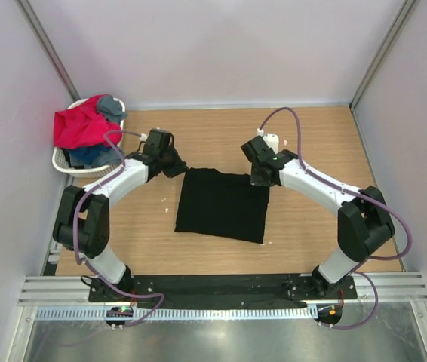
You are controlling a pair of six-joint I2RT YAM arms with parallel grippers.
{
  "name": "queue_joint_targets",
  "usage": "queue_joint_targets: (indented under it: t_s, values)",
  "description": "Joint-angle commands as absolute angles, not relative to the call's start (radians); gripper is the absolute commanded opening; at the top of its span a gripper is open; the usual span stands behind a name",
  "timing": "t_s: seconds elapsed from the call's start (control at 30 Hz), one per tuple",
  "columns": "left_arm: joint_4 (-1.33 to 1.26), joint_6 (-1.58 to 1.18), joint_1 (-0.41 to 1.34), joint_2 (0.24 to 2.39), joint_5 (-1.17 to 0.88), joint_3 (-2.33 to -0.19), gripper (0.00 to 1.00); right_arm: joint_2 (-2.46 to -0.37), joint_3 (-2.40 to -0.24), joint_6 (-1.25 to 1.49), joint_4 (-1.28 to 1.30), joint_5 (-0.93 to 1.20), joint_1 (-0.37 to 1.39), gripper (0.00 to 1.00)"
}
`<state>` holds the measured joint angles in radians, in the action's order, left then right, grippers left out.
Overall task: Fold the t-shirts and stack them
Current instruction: Fold the tshirt
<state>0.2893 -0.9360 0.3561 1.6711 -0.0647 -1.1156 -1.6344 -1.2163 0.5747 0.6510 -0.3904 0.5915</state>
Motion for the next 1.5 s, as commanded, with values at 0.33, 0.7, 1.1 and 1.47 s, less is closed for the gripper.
queue_joint_targets:
  t_s: [0.33,0.7,1.1,1.47]
  values:
    - [0.232,-0.904,0.436,1.689,-0.014,-1.201,0.00,-1.466,-1.140,0.646,0.652,-0.520,0.580,0.01]
    - [0.203,-0.879,0.440,1.914,-0.026,-1.318,0.00,-1.581,-1.068,0.689,0.644,-0.575,0.496,0.01]
    - [0.294,-0.753,0.448,1.948,-0.008,-1.482,0.55,-1.583,-1.038,0.678,0.664,-0.534,0.391,0.47]
    - [0.442,-0.745,0.448,1.510,0.041,-1.231,0.91,-1.450,-1.284,0.624,0.779,-0.377,0.544,0.99]
